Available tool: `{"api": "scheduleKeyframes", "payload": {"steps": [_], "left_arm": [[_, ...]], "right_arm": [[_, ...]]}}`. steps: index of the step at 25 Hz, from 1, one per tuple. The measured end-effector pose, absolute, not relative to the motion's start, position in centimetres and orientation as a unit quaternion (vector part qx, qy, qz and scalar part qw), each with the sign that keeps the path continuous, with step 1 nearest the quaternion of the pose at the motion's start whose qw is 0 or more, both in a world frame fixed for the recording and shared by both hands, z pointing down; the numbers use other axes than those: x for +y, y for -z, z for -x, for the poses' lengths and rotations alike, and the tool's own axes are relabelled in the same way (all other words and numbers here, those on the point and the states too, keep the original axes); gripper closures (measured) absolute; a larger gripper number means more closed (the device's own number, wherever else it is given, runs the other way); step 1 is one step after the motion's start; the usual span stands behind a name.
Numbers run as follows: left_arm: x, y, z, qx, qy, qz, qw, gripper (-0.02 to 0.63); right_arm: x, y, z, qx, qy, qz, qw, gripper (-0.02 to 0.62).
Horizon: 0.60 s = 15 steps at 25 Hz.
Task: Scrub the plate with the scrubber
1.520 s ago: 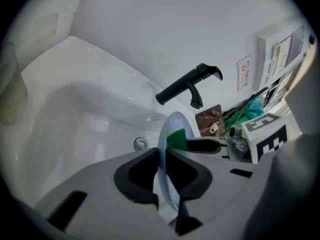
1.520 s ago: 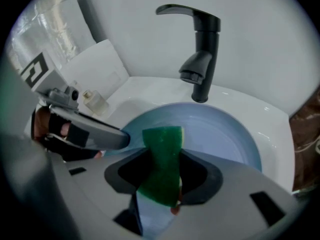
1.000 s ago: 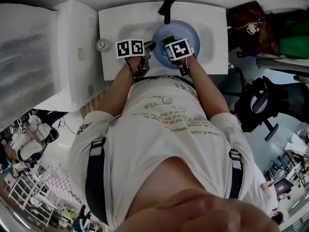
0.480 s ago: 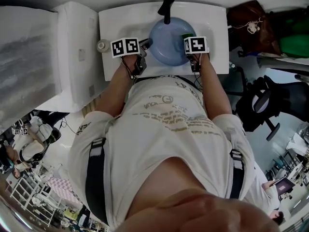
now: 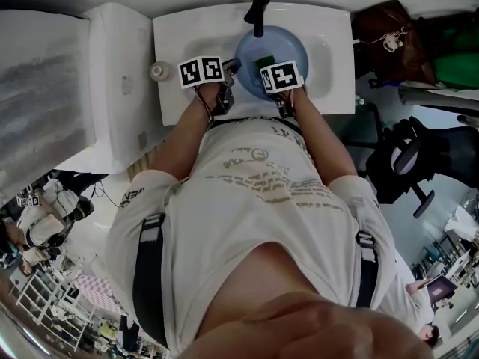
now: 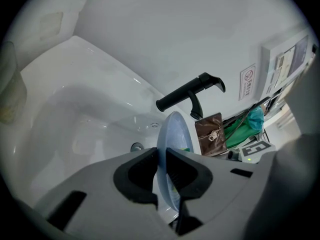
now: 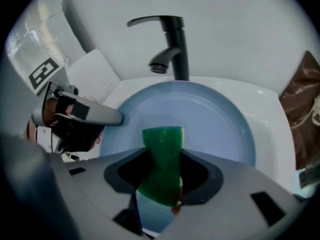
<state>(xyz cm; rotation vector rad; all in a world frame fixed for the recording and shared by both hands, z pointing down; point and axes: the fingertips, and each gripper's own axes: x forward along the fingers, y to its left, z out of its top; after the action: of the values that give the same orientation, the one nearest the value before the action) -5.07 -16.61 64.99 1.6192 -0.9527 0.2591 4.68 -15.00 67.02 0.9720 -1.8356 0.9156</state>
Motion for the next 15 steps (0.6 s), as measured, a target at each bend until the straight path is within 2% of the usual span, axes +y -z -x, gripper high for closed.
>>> {"api": "scheduleKeyframes", "payload": {"steps": [7, 15], "left_arm": [[-16.7, -64.7, 4.6, -0.403, -0.103, -0.696, 0.585, 0.545], [-17.0, -64.5, 6.2, -0.413, -0.085, -0.69, 0.589, 0.545]], "right_arm": [[-13.8, -65.5, -0.5, -0.777, -0.295, -0.334, 0.444, 0.4], [-15.1, -66.8, -5.9, -0.735, -0.339, -0.394, 0.435, 0.4]]}}
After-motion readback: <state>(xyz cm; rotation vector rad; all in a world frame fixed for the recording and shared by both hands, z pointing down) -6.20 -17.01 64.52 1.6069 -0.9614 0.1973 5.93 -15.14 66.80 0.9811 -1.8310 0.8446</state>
